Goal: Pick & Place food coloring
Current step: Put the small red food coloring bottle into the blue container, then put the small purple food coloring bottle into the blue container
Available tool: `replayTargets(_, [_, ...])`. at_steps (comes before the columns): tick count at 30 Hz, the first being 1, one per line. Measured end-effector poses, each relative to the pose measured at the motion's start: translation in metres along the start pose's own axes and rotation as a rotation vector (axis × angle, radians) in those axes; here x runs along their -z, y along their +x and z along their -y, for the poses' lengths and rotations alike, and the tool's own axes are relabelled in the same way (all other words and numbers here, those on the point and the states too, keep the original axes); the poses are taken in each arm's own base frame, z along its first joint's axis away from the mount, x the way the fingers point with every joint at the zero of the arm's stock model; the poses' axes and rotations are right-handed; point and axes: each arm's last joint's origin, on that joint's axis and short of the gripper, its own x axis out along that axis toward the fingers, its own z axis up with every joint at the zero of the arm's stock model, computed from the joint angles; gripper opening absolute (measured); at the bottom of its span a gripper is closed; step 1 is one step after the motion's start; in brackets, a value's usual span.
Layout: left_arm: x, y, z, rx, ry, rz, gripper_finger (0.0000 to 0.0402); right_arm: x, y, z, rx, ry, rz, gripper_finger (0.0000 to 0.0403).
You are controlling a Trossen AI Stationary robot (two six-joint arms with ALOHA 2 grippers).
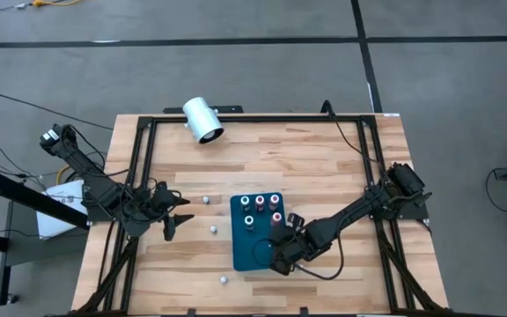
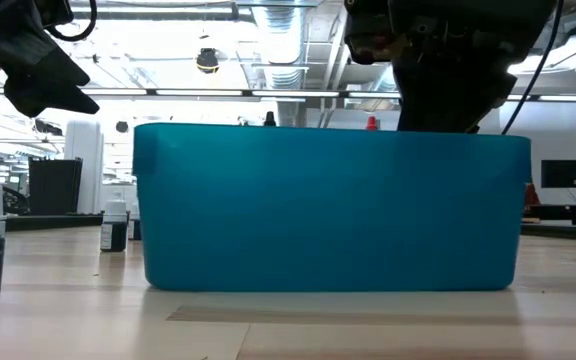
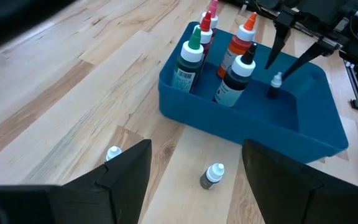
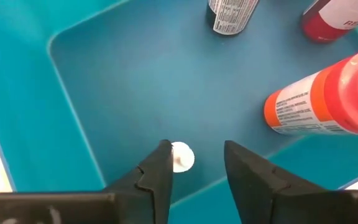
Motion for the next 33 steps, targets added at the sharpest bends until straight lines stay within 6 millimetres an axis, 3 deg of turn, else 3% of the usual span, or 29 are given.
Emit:
replayTargets(8, [0.0,0.0,0.0,0.0,0.0,0.0,0.0242,-0.001,-0.005,0.002,-0.003,-0.001,0.001,0.0145])
replayTargets(23, [0.0,0.0,0.0,0.003,0.0,-0.003,0.0242,-0.022,-0.037,-0.007,-0.007,-0.059,-0.022,0.0122])
replayTargets(33, [0.0,0.0,0.0,0.004,0.001,-0.006,0.0242,-0.008,-0.072,-0.011,0.118,-0.146,-0.179,0.012])
